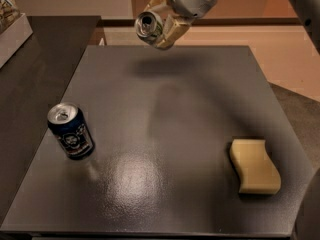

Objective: Place 7up can upright

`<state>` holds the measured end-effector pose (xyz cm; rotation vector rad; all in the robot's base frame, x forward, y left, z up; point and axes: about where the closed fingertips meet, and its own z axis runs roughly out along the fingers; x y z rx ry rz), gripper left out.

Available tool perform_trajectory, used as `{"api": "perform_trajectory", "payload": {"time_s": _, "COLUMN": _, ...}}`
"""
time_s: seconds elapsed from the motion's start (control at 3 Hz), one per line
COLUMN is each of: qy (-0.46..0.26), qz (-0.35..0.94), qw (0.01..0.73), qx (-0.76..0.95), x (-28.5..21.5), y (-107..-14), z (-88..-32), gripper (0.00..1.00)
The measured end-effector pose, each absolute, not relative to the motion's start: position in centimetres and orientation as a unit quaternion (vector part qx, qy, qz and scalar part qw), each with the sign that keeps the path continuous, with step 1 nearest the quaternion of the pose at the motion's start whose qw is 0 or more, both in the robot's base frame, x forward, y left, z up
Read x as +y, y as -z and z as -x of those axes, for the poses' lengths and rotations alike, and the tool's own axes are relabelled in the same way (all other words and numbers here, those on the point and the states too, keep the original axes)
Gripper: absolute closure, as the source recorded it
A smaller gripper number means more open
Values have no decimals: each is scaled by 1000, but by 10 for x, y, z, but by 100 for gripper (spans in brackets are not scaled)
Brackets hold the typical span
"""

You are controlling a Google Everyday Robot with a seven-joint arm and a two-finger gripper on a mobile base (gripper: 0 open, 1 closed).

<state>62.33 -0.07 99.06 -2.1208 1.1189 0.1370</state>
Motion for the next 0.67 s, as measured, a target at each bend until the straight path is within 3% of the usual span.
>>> {"api": "perform_trajectory", "payload": {"time_s": 0.67, "qy": -128, "qz": 772, "qw": 386, "qx": 489, "x": 12, "y": -1006, "z": -598, "gripper": 100}}
